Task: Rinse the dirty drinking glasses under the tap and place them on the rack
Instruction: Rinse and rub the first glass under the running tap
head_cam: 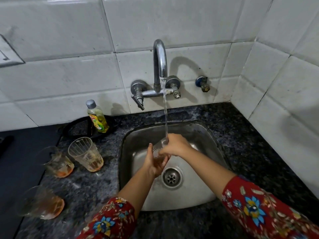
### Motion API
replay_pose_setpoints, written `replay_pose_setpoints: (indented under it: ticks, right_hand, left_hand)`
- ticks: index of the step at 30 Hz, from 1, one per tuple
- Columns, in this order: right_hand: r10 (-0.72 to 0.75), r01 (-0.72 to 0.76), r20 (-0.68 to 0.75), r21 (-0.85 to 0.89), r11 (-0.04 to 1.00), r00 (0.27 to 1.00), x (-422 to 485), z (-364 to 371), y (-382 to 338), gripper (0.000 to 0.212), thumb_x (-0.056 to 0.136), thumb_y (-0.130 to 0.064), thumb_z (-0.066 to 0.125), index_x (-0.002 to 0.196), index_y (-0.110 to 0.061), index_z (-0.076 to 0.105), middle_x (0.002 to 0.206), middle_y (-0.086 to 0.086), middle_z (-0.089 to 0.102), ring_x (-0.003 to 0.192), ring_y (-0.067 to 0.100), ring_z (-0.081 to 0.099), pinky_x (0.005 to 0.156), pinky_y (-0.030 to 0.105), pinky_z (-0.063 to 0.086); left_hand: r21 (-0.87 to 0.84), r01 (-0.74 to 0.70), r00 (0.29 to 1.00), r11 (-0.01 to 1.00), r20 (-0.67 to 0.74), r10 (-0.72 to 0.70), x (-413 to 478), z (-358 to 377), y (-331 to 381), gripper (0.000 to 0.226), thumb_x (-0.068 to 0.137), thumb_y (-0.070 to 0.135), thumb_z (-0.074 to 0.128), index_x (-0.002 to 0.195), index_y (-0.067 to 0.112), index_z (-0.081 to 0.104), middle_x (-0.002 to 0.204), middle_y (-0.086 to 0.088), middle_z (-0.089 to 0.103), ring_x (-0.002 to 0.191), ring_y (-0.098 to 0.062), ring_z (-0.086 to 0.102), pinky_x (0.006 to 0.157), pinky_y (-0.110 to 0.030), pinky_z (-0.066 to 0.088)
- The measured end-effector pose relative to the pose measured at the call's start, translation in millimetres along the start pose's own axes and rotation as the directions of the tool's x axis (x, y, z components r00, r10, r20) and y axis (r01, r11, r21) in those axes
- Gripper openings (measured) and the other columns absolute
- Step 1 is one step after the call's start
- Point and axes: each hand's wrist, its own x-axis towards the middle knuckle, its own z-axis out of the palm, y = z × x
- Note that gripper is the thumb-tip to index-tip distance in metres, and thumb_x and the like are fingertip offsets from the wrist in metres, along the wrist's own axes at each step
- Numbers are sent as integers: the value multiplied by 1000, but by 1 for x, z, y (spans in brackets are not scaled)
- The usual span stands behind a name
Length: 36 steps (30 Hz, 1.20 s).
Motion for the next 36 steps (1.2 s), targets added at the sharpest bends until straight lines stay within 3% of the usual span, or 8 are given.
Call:
replay_pose_setpoints:
  ticks: [5,10,13,16,21,28,32,36]
  right_hand:
    - [18,-18,-29,8,1000,999,10,-4,-15,43,62,-35,83,91,-11,63,89,7,70,82,23,69,60,28,52]
    - [59,-65,-56,-99,993,997,-6,0,14,52,62,-37,79,105,-17,57,96,4,70,87,23,68,75,36,57]
    - [36,-46,-89,-114,992,995,-21,23,40,71,61,-42,80,118,-20,45,108,2,66,97,24,64,79,37,55]
    - [59,-43,-93,174,984,994,-26,42,48,76,58,-48,82,120,-24,45,104,-3,67,93,18,65,74,28,51]
    - [133,-69,-58,617,784,989,-7,42,45,70,54,-20,88,112,-23,50,113,-3,62,104,18,59,93,42,52]
    - [63,-59,17,635,771,998,-7,44,47,68,52,-2,86,108,-20,54,110,4,65,106,24,62,94,43,51]
    - [56,-29,-26,606,795,998,-8,27,49,63,57,3,83,108,-18,52,112,1,60,109,20,57,80,27,51]
    - [7,-11,8,615,789,1000,-13,16,36,63,60,4,82,113,-15,53,110,0,60,105,17,57,62,17,45]
  left_hand:
    - [-117,-56,997,992,-57,50,9,6,5,62,87,57,56,93,-5,61,71,-22,68,44,-25,67,35,-26,51]
    - [286,-230,971,930,7,238,-7,9,7,49,86,54,59,95,7,66,83,-10,71,70,-20,68,62,-30,58]
    - [606,-419,887,676,115,447,-16,8,-2,41,75,45,76,95,10,68,86,-8,73,79,-23,71,74,-38,60]
    - [812,-480,798,332,246,550,-22,10,-7,56,62,54,81,100,15,68,87,-1,75,82,-17,72,80,-42,59]
    - [694,-541,774,475,190,604,-27,8,17,28,91,41,59,95,15,69,94,-3,72,91,-16,67,85,-37,53]
    - [754,-610,570,244,203,796,-18,14,48,53,95,18,56,144,9,38,141,-10,51,119,-16,53,103,-30,41]
    - [779,-621,443,85,259,858,-15,36,68,65,96,24,55,151,14,23,153,-5,35,136,-19,40,111,-33,33]
    - [822,-570,346,1,239,908,-13,61,87,67,95,29,56,152,18,22,148,-4,45,132,-25,46,103,-35,40]
